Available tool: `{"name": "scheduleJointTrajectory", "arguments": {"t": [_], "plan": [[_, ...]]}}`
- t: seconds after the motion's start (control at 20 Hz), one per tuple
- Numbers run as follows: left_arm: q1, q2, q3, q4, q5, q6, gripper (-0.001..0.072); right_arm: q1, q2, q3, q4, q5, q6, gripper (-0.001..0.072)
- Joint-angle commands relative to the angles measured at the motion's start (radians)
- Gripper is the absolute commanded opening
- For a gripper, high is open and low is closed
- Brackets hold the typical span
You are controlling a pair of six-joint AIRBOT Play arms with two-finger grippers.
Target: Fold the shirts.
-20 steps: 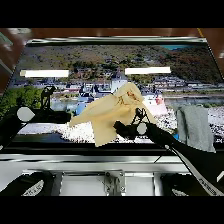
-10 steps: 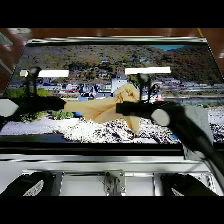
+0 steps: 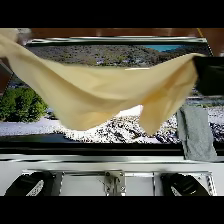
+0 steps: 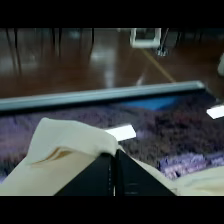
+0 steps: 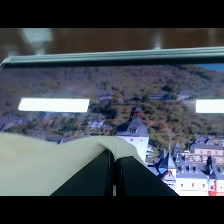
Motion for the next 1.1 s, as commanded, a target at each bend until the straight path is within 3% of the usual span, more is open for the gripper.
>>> {"name": "scheduleJointTrajectory", "arguments": {"t": [0.0, 0.15, 0.4, 0.6, 0.9, 1.05], "plan": [[0.001, 0.051, 0.152, 0.027, 0.039, -0.001, 0.0036, -0.008, 0.084, 0.047, -0.036, 0.123, 0.0, 0.0061], [0.001, 0.077, 0.162, 0.134, 0.009, -0.053, 0.0036, -0.008, 0.103, 0.047, -0.047, 0.294, -0.001, 0.0061], [0.001, 0.077, 0.156, 0.351, -0.19, -0.11, 0.0036, -0.008, 0.093, 0.046, -0.043, 0.494, 0.008, 0.0061], [0.001, 0.031, 0.114, 0.414, -0.158, -0.11, 0.0037, -0.008, -0.019, 0.046, -0.047, 0.621, 0.008, 0.0061], [0.0, -0.234, 0.055, 0.413, -0.056, -0.074, 0.0037, -0.024, -0.381, 0.042, -0.205, 0.451, -0.027, 0.006], [0.0, -0.42, 0.055, 0.413, -0.046, -0.072, 0.0037, -0.117, -0.59, 0.042, -0.154, 0.309, -0.026, 0.006]]}}
